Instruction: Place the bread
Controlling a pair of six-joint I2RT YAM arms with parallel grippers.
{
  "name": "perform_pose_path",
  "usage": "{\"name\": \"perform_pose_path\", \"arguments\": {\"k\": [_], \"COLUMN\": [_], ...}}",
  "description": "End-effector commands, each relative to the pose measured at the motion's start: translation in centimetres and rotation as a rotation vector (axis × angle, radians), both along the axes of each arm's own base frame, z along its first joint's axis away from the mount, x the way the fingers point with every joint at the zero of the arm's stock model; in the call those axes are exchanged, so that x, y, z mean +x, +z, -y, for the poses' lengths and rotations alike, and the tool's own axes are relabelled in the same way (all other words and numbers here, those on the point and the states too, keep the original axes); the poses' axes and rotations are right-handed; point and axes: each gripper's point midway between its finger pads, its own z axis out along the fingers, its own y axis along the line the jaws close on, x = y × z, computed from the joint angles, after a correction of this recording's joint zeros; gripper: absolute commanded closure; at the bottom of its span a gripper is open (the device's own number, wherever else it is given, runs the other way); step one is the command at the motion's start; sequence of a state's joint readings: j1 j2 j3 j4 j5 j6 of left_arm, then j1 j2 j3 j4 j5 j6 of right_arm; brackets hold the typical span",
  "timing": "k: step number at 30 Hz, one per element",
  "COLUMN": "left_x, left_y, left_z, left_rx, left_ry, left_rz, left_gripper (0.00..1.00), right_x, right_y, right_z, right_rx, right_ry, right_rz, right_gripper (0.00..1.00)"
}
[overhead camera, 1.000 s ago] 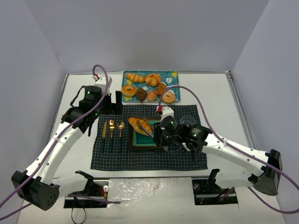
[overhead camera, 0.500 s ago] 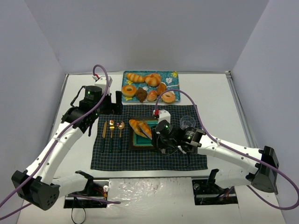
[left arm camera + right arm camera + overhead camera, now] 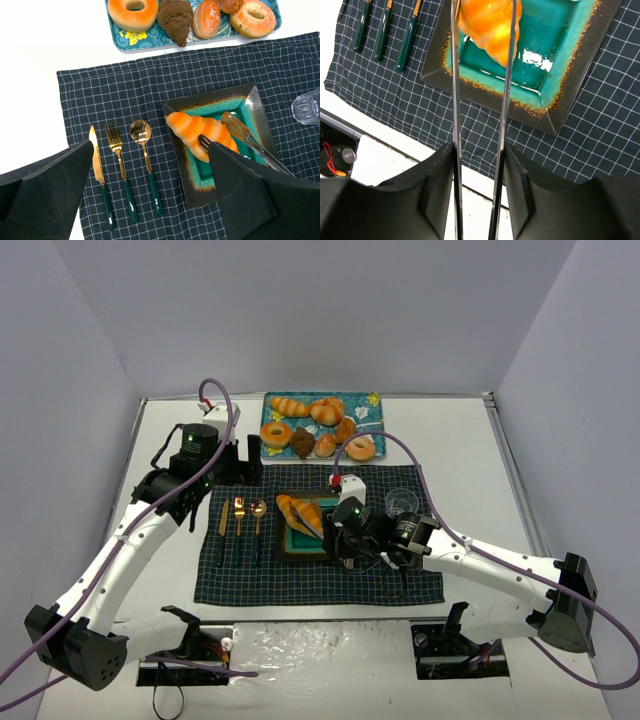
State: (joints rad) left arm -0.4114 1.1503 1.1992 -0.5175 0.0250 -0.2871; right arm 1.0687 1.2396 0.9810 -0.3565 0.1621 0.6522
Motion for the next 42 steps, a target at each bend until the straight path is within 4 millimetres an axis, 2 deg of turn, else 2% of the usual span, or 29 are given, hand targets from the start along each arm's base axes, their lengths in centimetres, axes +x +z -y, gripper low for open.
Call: {"name": "perform_pose_path", "arguments": {"k": [1,6,12,20,24,33,42], "left_x": [0.9,0.9,0.9,0.9,0.9,0.9,0.8], "left_y": [2.0,2.0,2.0,2.0,1.9,1.9,1.9], "left_z": [0.4,0.4,0.4,0.4,0.5,0.5,0.6], "left_rx": [-0.01,-0.01,-0.01,-0.009,-0.008,-0.007,-0.005], "left_ry": [-0.011,-0.011,-0.011,-0.01,-0.011,-0.011,-0.015], "left_rz": [0.08,0.08,0.081,0.082,0.079,0.08,0.079], "left_gripper": [0.03,0.03,0.03,0.03,0.03,0.03,0.03], "right_x": [0.9,0.8,1.1,3.1,5.3,12.3,18.7], "right_y": [2.2,2.4,3.6,6.1,7.1,8.6,7.8], "right_z": [-0.5,-0.2,0.0,0.6,0.9,4.2,5.9], "right_rx": [0.065,0.066,0.081,0.05,0.022,-0.022,-0.057], "right_ry": [-0.036,-0.045,-0.062,-0.109,-0.135,-0.256,-0.332], "right_rz": [0.065,0.067,0.09,0.176,0.212,0.253,0.244], "right_gripper": [0.6,0.59,0.58,0.55,0.54,0.53,0.54]}}
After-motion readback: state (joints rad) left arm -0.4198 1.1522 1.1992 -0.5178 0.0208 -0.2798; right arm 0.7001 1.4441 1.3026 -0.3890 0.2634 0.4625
